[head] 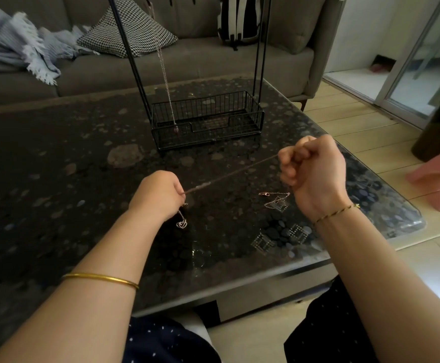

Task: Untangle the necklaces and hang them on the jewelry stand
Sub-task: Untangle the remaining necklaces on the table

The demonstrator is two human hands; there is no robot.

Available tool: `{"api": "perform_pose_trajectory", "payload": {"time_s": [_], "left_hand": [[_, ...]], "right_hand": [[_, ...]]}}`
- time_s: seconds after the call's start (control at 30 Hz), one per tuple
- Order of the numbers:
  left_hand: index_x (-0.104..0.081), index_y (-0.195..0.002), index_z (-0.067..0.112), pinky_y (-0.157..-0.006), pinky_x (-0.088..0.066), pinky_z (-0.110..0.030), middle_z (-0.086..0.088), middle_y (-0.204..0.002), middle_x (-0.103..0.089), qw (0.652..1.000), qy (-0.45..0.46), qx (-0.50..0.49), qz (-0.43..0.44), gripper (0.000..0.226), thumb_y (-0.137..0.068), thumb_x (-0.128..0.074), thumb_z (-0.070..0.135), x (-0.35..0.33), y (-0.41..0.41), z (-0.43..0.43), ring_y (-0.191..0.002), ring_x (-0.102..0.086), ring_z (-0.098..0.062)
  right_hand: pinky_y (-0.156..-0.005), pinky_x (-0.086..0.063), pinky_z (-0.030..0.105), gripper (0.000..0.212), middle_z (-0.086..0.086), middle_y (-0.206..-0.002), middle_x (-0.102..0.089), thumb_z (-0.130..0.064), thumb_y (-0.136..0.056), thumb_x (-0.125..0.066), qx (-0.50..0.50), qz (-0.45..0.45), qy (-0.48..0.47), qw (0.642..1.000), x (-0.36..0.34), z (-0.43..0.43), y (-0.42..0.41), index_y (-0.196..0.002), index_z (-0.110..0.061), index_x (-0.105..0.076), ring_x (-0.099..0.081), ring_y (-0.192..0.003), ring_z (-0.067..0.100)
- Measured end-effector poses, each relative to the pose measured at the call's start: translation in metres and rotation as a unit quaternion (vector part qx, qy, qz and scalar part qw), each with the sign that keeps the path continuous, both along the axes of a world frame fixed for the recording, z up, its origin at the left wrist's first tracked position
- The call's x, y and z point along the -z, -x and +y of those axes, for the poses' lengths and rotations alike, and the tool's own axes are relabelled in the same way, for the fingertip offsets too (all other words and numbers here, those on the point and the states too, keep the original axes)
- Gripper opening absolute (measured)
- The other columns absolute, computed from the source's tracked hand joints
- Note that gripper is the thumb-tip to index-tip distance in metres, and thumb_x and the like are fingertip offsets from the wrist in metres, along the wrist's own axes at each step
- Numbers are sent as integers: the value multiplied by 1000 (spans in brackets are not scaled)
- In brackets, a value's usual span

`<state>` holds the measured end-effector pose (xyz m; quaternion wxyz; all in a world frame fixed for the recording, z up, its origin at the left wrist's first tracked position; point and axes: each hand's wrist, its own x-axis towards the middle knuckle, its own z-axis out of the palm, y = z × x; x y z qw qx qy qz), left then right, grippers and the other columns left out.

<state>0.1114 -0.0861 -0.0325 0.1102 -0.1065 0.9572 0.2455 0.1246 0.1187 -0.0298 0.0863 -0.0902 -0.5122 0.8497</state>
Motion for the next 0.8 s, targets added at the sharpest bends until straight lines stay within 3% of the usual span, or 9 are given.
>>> {"api": "perform_pose_trajectory", "payload": {"time_s": [0.3, 0.43, 0.53, 0.6, 0.63, 0.7, 0.77, 0.8], "left_hand": [[-66, -98, 12, -84, -54, -40, -9, -96, -64, 994, 102, -20, 20, 14, -86, -65, 5, 8, 3, 1, -89, -63, -24], [-60, -111, 13, -84, -51, -37, -9, -116, -54, 992, 117, -7, 43, 26, -86, -65, 6, 9, 1, 9, -97, -57, -24], [-57, -99, 20, -82, -50, -35, -7, -118, -51, 994, 79, 52, 63, 19, -87, -66, 9, 9, 1, 17, -95, -57, -22], [-56, -92, 25, -83, -49, -32, -2, -114, -53, 992, 57, 102, 56, 17, -86, -69, 15, 9, 0, 24, -95, -56, -18], [-56, -91, 26, -83, -48, -30, -1, -113, -52, 990, 54, 117, 52, 16, -87, -69, 18, 10, -1, 28, -95, -55, -17], [-55, -87, 26, -78, -43, -28, -1, -112, -50, 989, 60, 126, 53, 14, -88, -68, 20, 13, -1, 32, -92, -52, -16], [-55, -81, 25, -77, -42, -28, -2, -114, -50, 989, 73, 121, 51, 15, -90, -66, 19, 13, -1, 34, -92, -52, -17], [-56, -80, 23, -78, -43, -28, -4, -114, -52, 989, 77, 119, 45, 14, -91, -65, 18, 13, 0, 35, -93, -54, -18]], "right_hand": [[-46, -25, 24, 31, 3, -56, -49, -11, -86, -33, 108, -18, 41, 993, -5, 16, -5, -55, -18, -30, -34, -47, 15], [-52, -37, 26, 36, 6, -66, -61, -13, -90, -34, 59, -32, -3, 998, -1, 14, -5, -54, -17, -33, -47, -55, 15], [-59, -44, 28, 35, 4, -61, -63, -13, -91, -34, 13, -47, -37, 998, 1, 7, -5, -56, -16, -32, -55, -59, 18], [-53, -46, 28, 31, 4, -57, -55, -13, -90, -36, -21, -58, -42, 997, 2, 4, -5, -59, -15, -35, -52, -51, 17], [-47, -42, 26, 28, 3, -58, -52, -13, -90, -39, -39, -68, -74, 994, 3, 2, -5, -62, -14, -38, -47, -46, 15], [-42, -36, 22, 17, 2, -65, -52, -17, -89, -47, -65, -77, -278, 955, 9, -2, -6, -72, -13, -46, -42, -47, 10], [-55, -44, 24, 10, 0, -76, -57, -19, -85, -57, -83, -48, -502, 859, 20, -7, -5, -83, -12, -50, -51, -63, 11], [-65, -48, 29, 13, -1, -82, -58, -20, -82, -61, -98, -42, -570, 815, 25, -9, -5, -87, -13, -51, -55, -73, 15]]}}
